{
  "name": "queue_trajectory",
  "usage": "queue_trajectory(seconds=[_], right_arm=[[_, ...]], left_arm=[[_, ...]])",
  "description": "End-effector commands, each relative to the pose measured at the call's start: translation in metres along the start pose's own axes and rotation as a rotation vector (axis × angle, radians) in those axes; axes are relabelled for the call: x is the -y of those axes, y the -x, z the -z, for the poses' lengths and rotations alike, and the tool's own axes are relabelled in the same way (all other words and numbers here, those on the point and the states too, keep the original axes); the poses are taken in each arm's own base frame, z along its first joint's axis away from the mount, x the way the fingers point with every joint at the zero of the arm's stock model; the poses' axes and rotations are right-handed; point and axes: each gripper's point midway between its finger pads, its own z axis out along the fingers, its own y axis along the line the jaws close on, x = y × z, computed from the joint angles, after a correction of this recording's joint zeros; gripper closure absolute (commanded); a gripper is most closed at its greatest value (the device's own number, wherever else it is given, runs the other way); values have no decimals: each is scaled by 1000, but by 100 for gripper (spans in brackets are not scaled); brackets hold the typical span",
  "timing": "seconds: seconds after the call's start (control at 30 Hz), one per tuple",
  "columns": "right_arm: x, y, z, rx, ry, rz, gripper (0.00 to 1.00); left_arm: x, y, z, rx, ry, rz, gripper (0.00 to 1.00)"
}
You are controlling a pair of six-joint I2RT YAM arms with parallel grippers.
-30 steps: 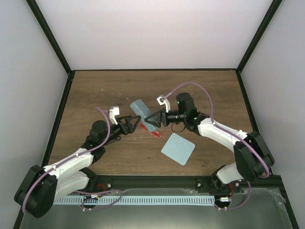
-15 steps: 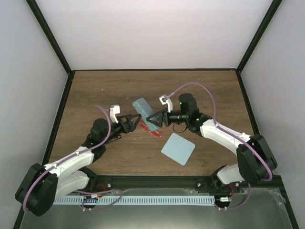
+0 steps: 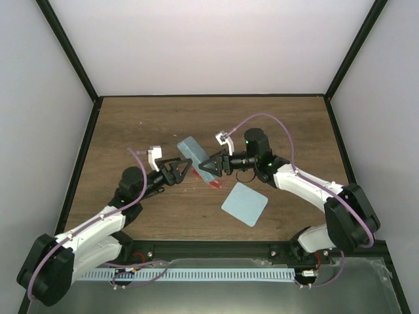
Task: Organize the sunglasses
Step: Open the sunglasses case.
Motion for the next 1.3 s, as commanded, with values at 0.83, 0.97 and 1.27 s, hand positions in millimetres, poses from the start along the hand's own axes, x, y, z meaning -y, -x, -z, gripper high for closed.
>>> queue_trajectory(seconds=[0.83, 0.97, 1.27], right_arm=[[-56, 20, 10, 96, 136, 192, 45], [-77, 21, 21, 133, 189, 254, 46], [-96, 20, 33, 165, 230, 315, 45]], left_arm=[[-33, -10, -10, -34, 136, 42, 0], [-43, -14, -12, -44, 175, 53, 0], [-61, -24, -17, -78, 239, 81, 0]])
